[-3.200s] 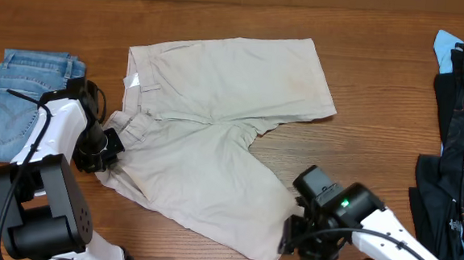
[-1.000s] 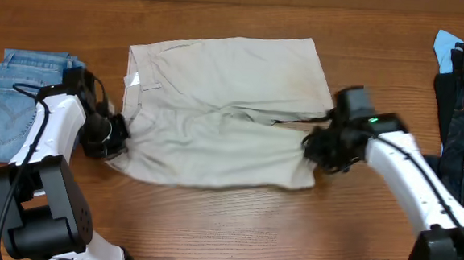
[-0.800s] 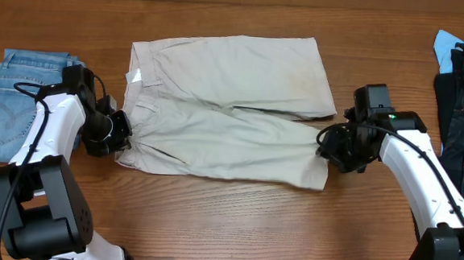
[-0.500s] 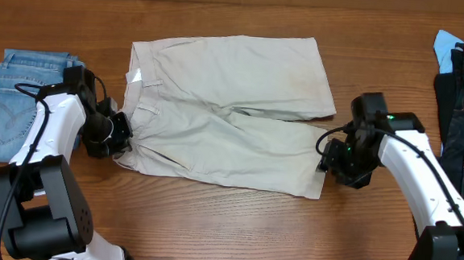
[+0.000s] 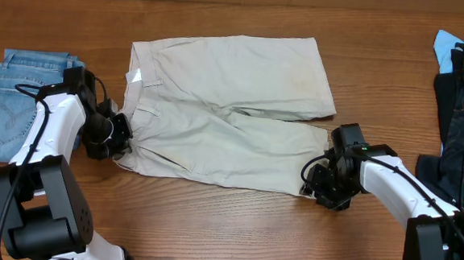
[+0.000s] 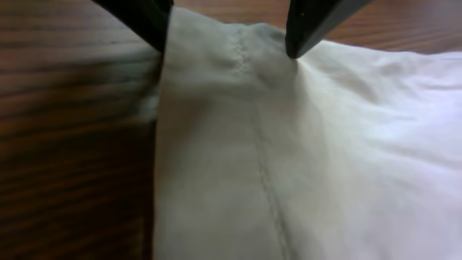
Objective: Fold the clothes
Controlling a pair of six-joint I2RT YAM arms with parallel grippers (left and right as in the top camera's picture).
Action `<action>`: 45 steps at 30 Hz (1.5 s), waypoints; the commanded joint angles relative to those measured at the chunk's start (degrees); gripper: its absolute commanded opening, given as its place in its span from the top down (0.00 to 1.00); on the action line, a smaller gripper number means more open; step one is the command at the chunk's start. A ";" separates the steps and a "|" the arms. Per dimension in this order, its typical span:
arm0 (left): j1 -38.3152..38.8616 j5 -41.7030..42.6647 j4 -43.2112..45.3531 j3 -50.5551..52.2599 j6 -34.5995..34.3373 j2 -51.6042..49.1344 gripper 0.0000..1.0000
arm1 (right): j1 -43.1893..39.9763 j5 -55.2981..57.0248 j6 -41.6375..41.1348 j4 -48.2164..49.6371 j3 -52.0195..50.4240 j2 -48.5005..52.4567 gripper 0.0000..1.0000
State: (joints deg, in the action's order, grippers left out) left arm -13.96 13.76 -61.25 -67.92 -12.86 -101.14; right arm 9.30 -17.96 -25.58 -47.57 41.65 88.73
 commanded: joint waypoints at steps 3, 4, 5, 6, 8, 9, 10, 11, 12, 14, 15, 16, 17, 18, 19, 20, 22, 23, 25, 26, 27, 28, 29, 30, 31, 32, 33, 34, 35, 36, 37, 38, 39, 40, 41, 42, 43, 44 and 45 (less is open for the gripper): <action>0.15 0.72 -0.37 -1.29 1.55 0.76 0.93 | 0.07 2.05 -1.68 1.99 -1.20 0.13 0.85; 0.15 0.72 -0.42 -1.29 1.55 0.76 0.93 | 0.07 2.21 -1.68 1.99 -1.20 0.13 0.96; 0.15 0.72 -0.44 -1.29 1.55 0.76 0.93 | 0.07 2.49 -1.73 1.95 -1.20 0.13 0.96; 0.15 0.72 -0.66 -1.29 1.55 0.76 0.93 | 0.07 2.49 -1.68 1.84 -1.11 0.11 0.96; 0.15 0.74 -1.46 -1.29 1.55 0.76 0.93 | 0.02 2.47 -1.68 0.79 -0.63 -0.20 0.96; 0.15 0.74 -2.51 -1.29 1.57 0.76 0.93 | -0.04 2.45 -1.70 -0.20 -0.04 -0.72 0.96; 0.15 0.83 -3.61 -1.29 1.57 0.76 0.92 | -0.04 2.45 -1.68 -1.33 0.72 -1.49 0.96; 0.15 0.90 -4.90 -1.29 1.62 0.76 0.92 | -0.04 2.45 -1.68 -2.58 1.62 -2.25 0.96; 0.15 0.87 -6.97 -1.29 2.40 0.76 0.91 | -0.04 2.54 -1.62 -5.01 3.41 -3.80 0.96; 0.15 0.74 -8.76 -1.29 3.23 0.79 0.91 | -0.04 2.93 -1.49 -8.11 6.08 -6.32 0.96; 0.15 0.74 -9.35 -1.29 3.85 0.79 0.91 | -0.04 2.93 -1.40 -9.27 7.13 -7.30 0.96; 0.15 0.70 -9.90 -1.29 4.09 0.79 0.91 | -0.04 2.95 -1.40 -11.32 8.87 -8.92 0.96; 0.15 0.72 -10.14 -1.29 4.11 0.79 0.91 | -0.04 2.95 -1.42 -13.18 10.43 -10.40 0.96; 0.15 0.68 -10.32 -1.29 4.15 0.79 0.91 | -0.04 2.97 -1.42 -14.88 11.80 -11.91 0.96; 0.15 0.70 -10.34 -1.29 4.37 0.79 0.91 | -0.04 2.97 -1.44 -15.72 12.46 -12.66 0.96; 0.15 0.68 -10.54 -1.29 5.18 0.79 0.90 | -0.04 2.97 -1.44 -17.44 13.73 -14.43 0.96; 0.15 0.70 -11.10 -1.29 6.21 0.98 0.92 | -0.04 3.28 -1.46 -18.82 14.58 -16.15 0.96; 0.15 0.68 -11.30 -1.29 6.75 1.33 0.93 | -0.04 3.80 -1.49 -19.47 14.82 -16.79 0.96; 0.15 0.39 -11.28 -1.29 7.17 2.82 0.94 | -0.04 5.16 -1.68 -21.09 15.10 -18.12 0.96; 0.15 -0.07 -11.06 -1.29 7.15 3.82 0.93 | -0.04 5.81 -1.68 -21.75 15.10 -18.62 0.96; 0.15 -0.87 -10.95 -1.29 7.13 5.11 0.93 | -0.04 6.23 -1.68 -22.29 15.10 -18.97 0.96; 0.15 -1.62 -10.93 -1.29 7.10 6.19 0.90 | -0.04 6.64 -1.66 -22.80 15.10 -19.32 0.96; 0.15 -2.82 -10.95 -1.29 7.06 7.52 0.83 | -0.04 6.86 -1.68 -22.88 15.10 -19.34 0.96; 0.15 -3.69 -10.97 -1.29 7.04 8.87 0.78 | -0.04 7.02 -1.66 -23.04 15.10 -19.37 0.96; 0.15 -3.80 -11.21 -1.29 7.06 10.14 0.63 | -0.04 7.04 -1.66 -23.02 15.10 -19.34 0.96; 0.15 -3.74 -12.33 -1.29 6.36 11.34 0.02 | -0.04 7.04 -1.66 -22.95 15.10 -19.34 0.96; 0.15 -3.78 -13.38 -1.29 5.51 11.78 0.00 | -0.04 7.04 -1.66 -22.97 15.10 -19.34 0.96; 0.13 -3.80 -14.64 -1.29 4.20 11.93 0.00 | -0.04 7.04 -1.66 -23.04 15.10 -19.34 0.96; 0.09 -3.76 -15.41 -1.29 2.78 11.93 0.00 | -0.04 7.04 -1.66 -23.04 15.10 -19.34 0.96; 0.09 -3.34 -16.65 -1.18 -1.40 11.91 0.00 | -0.04 7.10 -1.64 -23.04 15.10 -19.34 0.96; 0.09 -3.21 -17.00 -1.16 -3.04 11.91 0.00 | -0.04 7.43 -1.66 -23.06 15.10 -19.34 0.96; 0.11 -2.89 -17.35 -1.01 -5.42 11.91 0.00 | -0.04 7.78 -1.64 -23.08 15.10 -19.34 0.96; 0.13 -1.53 -17.31 -0.61 -7.37 11.91 0.00 | -0.04 8.09 -1.64 -23.08 15.10 -19.34 0.96; 0.13 0.26 -17.14 0.09 -8.24 11.91 0.00 | -0.04 8.11 -1.64 -23.06 15.10 -19.34 0.96; 0.13 1.33 -15.85 2.10 -9.64 11.93 0.00 | -0.04 8.09 -1.64 -23.06 15.10 -19.34 0.96; 0.11 1.05 -14.69 3.32 -10.75 11.93 0.00 | -0.04 8.11 -1.64 -23.06 15.10 -19.34 0.96; 0.11 1.09 -13.27 4.85 -11.85 11.93 0.00 | -0.04 8.11 -1.64 -23.06 15.10 -19.34 0.96; 0.11 1.14 -11.30 7.02 -13.31 11.93 0.00 | -0.04 8.11 -1.64 -23.04 15.10 -19.34 0.96; 0.11 1.16 -9.79 8.63 -14.36 11.93 0.00 | -0.04 8.13 -1.62 -23.04 15.10 -19.34 0.96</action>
State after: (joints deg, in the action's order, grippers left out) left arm -13.96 13.30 -74.02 -64.53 -20.64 -89.52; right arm 9.37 -11.14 -26.96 -70.59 55.20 70.28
